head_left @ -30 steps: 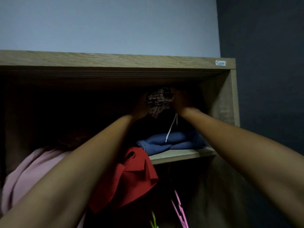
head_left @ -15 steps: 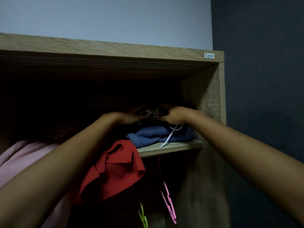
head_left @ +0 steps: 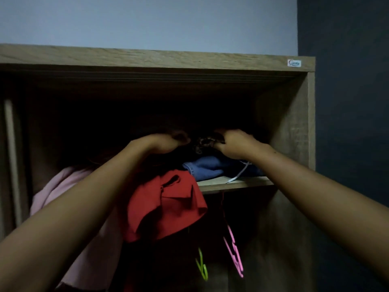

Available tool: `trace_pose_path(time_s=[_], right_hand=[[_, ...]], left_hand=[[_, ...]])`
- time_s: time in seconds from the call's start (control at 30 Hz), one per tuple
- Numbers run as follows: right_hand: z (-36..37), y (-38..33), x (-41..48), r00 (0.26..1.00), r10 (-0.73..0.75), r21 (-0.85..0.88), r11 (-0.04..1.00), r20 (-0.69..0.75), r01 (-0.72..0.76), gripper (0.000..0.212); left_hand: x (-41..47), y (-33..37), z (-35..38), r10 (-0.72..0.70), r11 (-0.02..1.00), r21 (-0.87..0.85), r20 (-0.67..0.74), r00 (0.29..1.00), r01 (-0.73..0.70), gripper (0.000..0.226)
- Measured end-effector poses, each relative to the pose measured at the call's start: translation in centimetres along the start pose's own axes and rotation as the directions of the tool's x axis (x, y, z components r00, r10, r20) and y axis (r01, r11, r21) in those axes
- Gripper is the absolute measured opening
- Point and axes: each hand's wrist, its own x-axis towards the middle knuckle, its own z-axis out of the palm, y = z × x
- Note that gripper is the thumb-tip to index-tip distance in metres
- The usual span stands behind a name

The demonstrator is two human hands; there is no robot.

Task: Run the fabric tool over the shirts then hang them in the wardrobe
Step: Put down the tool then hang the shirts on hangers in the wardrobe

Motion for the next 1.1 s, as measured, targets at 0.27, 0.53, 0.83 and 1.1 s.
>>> trace_pose_path(time_s=[0.27,0.53,0.83,1.1], right_hand=[[1.1,-9.5,-0.3,0.925,-0.353,0.339,0.861,-0.138,0.379,0.028],[4.7,-17.6,0.6,0.903,-0.424,0.426,0.807,-0.064,0.409,0.022],[7.6,-20.0,1.6,0.919,-0.390,0.422,0.845,0.063,0.330,0.030],[8.5,-19.5,1.7,0.919,-0.382,0.387,0.866,0.101,0.318,0.045]], left_hand=[[-7.2,-8.2,-6.0,-0.234,0.943,0.136,-0.374,0.897,0.303,0.044],[-12.7,-12.2,-6.1,-0.502,0.717,0.360,-0.328,0.801,0.597,0.077],[-13.6,-13.2,-4.9,-0.457,0.755,0.307,-0.388,0.800,0.580,0.053],[-15.8,-11.3,-5.6,-0.179,0.884,0.173,-0.733,0.656,0.435,0.018]])
